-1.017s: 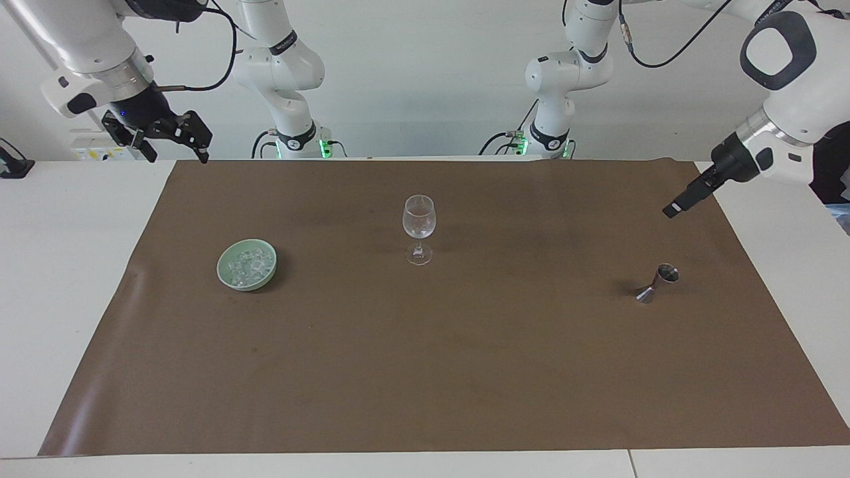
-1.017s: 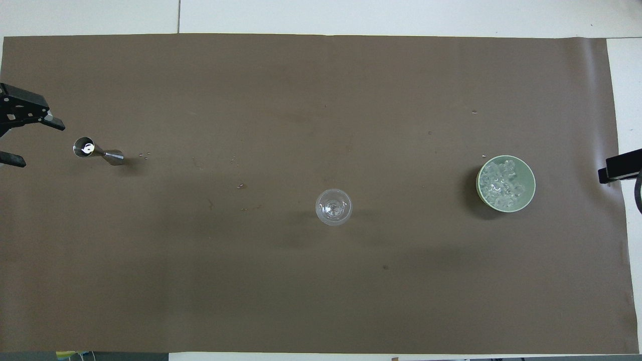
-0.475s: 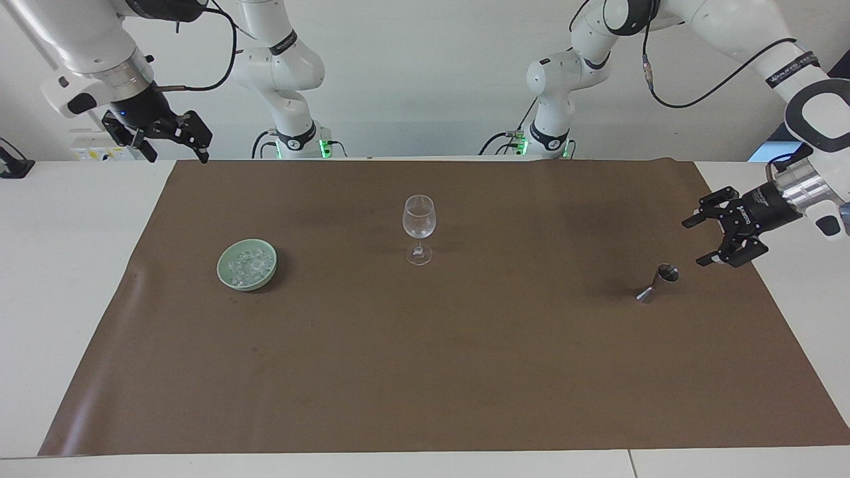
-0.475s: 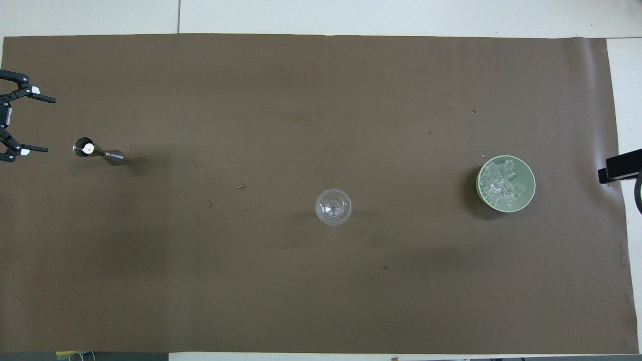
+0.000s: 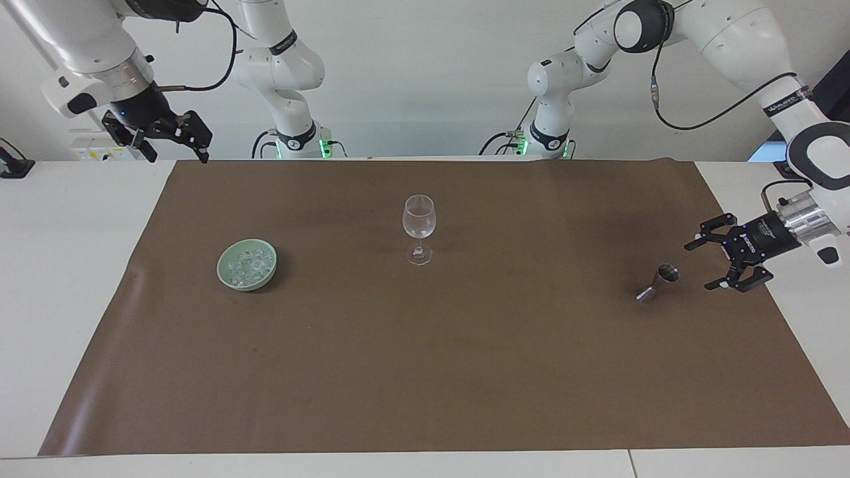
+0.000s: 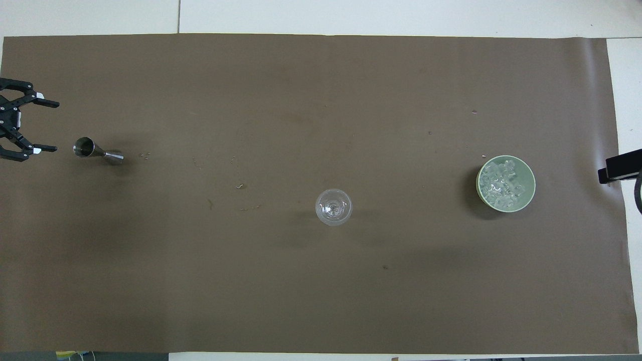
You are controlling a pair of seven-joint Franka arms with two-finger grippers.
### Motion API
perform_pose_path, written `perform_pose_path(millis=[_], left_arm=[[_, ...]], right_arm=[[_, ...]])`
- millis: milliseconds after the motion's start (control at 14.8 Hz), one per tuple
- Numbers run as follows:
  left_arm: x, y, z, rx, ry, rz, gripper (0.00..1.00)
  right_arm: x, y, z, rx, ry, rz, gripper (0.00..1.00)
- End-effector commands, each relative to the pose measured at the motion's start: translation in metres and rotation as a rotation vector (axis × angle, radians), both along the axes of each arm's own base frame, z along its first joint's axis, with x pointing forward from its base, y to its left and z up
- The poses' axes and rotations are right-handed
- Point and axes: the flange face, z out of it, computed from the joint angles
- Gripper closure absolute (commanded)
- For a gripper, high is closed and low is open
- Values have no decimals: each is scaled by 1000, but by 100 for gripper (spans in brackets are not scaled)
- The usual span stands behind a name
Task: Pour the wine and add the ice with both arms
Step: 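Open the left gripper and move it toward the small metal cup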
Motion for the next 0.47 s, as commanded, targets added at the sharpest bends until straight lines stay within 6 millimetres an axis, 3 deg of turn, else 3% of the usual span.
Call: perform_pose_path(millis=[0, 203, 271, 407], left_arm=[[-1, 35, -35, -67, 35, 85, 0], [0, 42, -66, -94, 64, 103, 0], [-5, 53, -77, -120, 76, 123, 0], [-6, 51, -89, -146, 49, 86, 0]], right_arm=[[-8, -2, 1, 10, -7, 10, 0], [-8, -2, 1, 10, -7, 10, 0], [-8, -2, 1, 10, -7, 10, 0], [-8, -3, 1, 9, -7, 10, 0]])
